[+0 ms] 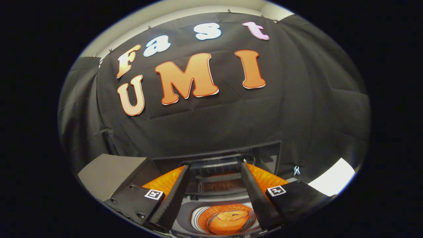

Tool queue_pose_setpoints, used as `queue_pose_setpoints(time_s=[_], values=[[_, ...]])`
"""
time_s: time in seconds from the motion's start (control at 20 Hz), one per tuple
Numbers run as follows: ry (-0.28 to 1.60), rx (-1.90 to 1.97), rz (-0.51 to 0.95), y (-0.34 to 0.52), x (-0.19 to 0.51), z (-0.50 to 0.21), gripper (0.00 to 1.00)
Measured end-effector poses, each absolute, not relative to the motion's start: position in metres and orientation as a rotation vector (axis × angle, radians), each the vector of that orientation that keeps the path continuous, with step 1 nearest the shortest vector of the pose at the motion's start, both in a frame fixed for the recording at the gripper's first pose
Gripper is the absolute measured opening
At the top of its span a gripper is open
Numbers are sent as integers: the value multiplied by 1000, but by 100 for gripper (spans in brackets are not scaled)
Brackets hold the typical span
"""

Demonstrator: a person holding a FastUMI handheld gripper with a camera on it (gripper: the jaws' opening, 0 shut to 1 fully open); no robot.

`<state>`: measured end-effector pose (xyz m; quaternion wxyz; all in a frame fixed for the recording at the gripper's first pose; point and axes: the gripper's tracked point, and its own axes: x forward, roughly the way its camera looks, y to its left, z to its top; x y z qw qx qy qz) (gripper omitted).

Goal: Put the clothes into the washing machine and then close the washing machine lid.

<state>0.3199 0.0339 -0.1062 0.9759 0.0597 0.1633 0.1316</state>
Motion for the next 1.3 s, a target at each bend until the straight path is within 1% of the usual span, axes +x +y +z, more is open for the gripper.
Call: queue_pose_setpoints(time_s=[0.1,0.25,0.3,0.45,0.65,0.9,1.3], values=[[302,120,271,46,352,-95,99],[321,98,236,59,392,-102,99],[347,104,237,67,395,-110,99],[340,106,251,88,411,-119,98],[375,0,188,80,444,-148,99],[353,-15,175,78,449,-156,99],[328,-18,154,72,421,-152,100]])
